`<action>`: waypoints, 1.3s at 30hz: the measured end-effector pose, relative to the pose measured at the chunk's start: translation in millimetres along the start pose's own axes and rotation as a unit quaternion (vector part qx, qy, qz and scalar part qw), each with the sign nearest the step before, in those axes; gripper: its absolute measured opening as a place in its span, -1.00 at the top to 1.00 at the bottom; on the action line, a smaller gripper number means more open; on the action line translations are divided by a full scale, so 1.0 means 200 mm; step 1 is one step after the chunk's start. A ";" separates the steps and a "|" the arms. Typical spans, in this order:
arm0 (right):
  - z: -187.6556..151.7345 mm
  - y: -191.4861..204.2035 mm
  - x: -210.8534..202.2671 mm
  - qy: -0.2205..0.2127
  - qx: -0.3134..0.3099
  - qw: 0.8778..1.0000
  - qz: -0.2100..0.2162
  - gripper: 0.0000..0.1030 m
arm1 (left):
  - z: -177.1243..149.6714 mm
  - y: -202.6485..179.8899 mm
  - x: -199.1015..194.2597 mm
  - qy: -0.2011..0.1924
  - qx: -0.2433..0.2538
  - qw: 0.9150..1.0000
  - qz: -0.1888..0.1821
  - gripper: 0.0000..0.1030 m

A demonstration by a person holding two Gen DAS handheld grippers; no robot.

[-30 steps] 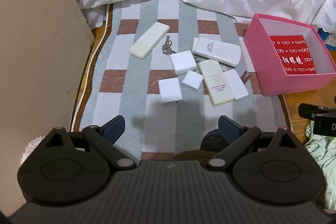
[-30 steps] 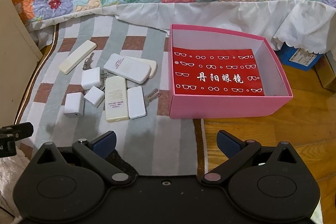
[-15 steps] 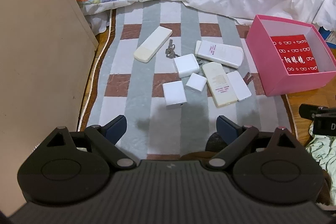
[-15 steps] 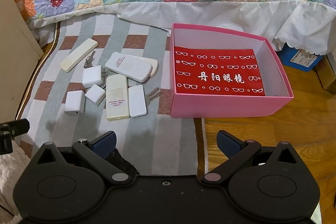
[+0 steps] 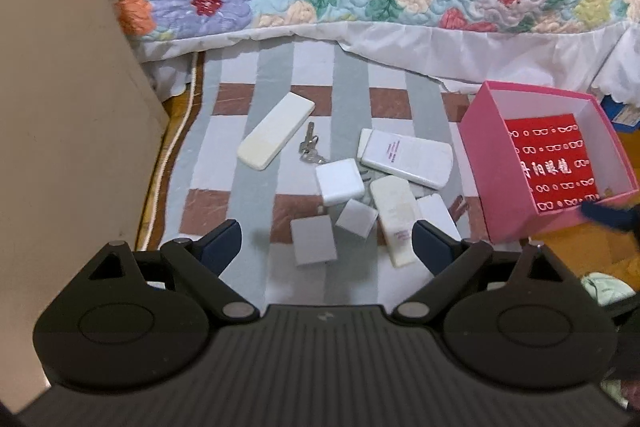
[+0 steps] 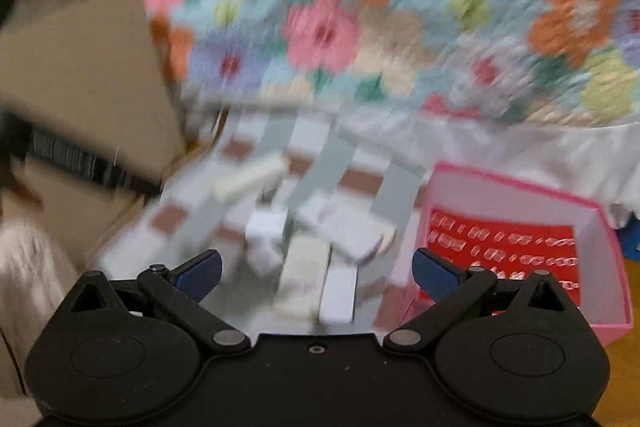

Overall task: Organize rigid objects
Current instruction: 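Lower the left tool and grasp the cream bottle between its fingers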

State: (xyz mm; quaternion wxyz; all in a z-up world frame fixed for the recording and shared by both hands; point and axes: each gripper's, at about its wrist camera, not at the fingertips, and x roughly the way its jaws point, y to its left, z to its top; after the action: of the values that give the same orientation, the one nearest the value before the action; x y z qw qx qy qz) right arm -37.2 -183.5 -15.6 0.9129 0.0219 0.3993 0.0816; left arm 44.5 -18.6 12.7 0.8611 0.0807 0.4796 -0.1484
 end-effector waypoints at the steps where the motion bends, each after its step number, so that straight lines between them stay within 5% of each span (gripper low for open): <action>1: 0.00 0.00 0.05 0.012 -0.003 1.000 0.012 -0.84 | 0.01 -0.02 0.05 0.002 0.003 1.000 -0.003 -0.80; 8: -0.11 0.03 0.39 0.061 0.004 0.994 0.088 -0.51 | -0.05 -0.14 0.49 0.056 -0.014 0.996 -0.070 -0.68; 14: -0.18 0.03 0.67 0.077 0.002 0.994 0.084 -0.16 | -0.18 -0.07 0.74 0.074 -0.064 0.992 -0.079 -0.56; 22: -0.26 0.04 0.77 0.057 0.016 0.997 0.051 -0.35 | -0.23 -0.16 0.90 0.083 -0.044 0.987 -0.133 -0.25; 26: -0.27 0.07 0.77 0.052 -0.008 0.998 0.029 -0.23 | -0.25 -0.20 0.96 0.089 -0.050 0.987 -0.128 0.08; 29: -0.28 0.05 0.76 0.052 0.013 0.998 0.034 -0.21 | -0.27 -0.17 1.00 0.114 -0.084 0.977 -0.160 0.29; 34: -0.30 0.06 0.71 0.084 0.024 0.995 0.044 -0.22 | -0.30 -0.11 1.01 0.137 -0.120 0.968 -0.173 0.32; 39: -0.32 0.05 0.77 0.096 0.024 0.994 0.052 -0.35 | -0.31 -0.13 1.01 0.095 -0.113 0.977 -0.156 0.21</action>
State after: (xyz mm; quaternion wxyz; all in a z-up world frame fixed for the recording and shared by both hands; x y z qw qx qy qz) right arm 17.6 -149.4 -168.7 0.8639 0.0564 0.4857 0.1209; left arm 86.7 -61.3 -190.5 0.7815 -0.0786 0.5796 -0.2174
